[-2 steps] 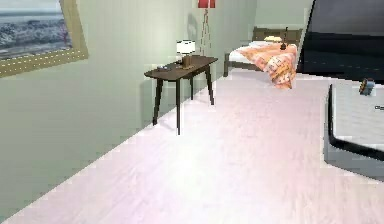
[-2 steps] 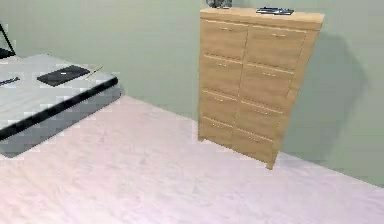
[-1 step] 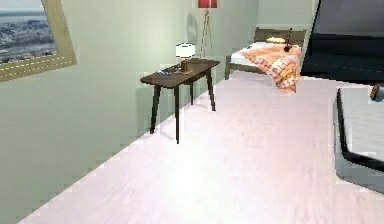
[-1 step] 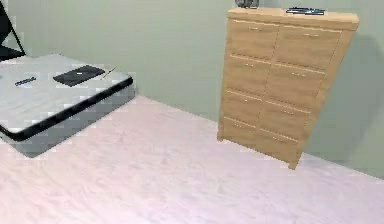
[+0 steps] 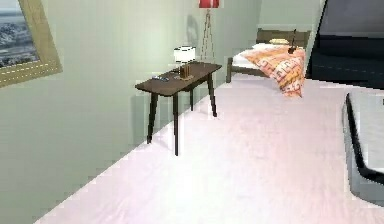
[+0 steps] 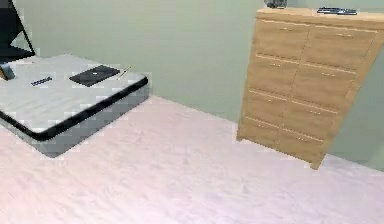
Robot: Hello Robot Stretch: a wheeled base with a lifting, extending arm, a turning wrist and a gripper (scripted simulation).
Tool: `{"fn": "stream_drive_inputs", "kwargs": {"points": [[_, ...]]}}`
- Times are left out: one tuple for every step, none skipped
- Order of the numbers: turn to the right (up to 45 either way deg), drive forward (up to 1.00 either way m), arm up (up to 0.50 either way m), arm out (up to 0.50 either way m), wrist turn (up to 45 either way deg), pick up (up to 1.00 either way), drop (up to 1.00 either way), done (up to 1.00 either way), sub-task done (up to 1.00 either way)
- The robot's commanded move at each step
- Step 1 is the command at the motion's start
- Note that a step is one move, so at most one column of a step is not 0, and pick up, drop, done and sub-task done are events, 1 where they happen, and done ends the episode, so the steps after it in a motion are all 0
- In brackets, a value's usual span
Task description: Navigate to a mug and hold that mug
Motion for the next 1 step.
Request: {"fn": "stream_drive_inputs", "kwargs": {"points": [[15.0,0.00,0.00,0.00,0.0,0.00,0.00,0.00,0.00]]}}
